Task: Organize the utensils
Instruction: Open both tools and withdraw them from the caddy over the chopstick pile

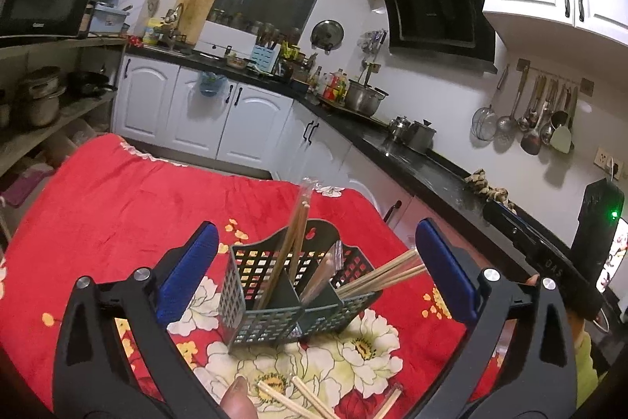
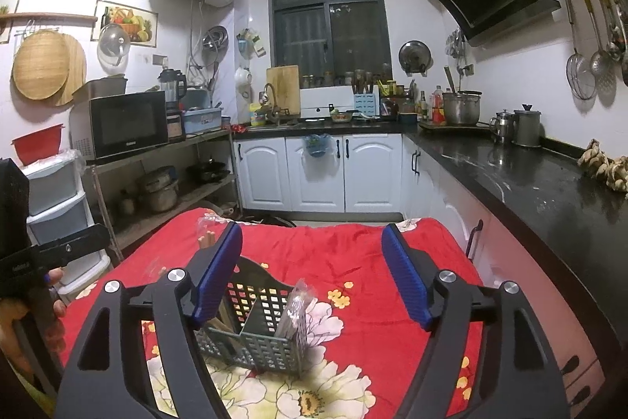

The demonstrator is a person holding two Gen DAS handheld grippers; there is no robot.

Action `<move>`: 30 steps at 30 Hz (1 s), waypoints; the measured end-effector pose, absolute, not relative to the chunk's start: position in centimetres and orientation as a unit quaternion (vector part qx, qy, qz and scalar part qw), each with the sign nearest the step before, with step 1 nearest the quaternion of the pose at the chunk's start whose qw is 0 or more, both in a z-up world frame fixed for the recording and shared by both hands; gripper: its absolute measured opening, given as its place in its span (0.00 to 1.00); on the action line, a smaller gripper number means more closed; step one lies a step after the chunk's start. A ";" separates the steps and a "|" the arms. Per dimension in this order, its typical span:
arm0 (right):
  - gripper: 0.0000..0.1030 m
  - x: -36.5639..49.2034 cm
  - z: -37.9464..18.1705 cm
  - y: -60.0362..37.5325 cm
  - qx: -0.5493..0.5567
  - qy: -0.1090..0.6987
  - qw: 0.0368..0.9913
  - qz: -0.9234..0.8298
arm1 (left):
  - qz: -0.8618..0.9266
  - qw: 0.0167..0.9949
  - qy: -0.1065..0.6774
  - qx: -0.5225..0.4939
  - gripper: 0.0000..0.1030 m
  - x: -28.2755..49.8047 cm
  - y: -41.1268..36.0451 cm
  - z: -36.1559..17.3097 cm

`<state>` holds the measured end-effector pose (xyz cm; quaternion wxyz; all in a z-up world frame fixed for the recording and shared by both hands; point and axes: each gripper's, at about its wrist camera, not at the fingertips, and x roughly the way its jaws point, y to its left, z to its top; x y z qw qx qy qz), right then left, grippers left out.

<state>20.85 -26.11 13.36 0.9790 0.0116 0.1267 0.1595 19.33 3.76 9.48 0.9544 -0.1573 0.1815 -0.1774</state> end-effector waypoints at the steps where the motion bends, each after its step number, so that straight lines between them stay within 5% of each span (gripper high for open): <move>1: 0.70 20.6 13.3 -26.1 0.011 0.126 0.979 0.160 | -0.177 0.954 0.182 -0.158 0.90 19.2 3.9 9.4; 30: 0.72 15.9 7.9 -26.1 -0.005 0.184 0.969 0.166 | -0.159 0.952 0.222 -0.136 0.90 15.9 3.8 5.0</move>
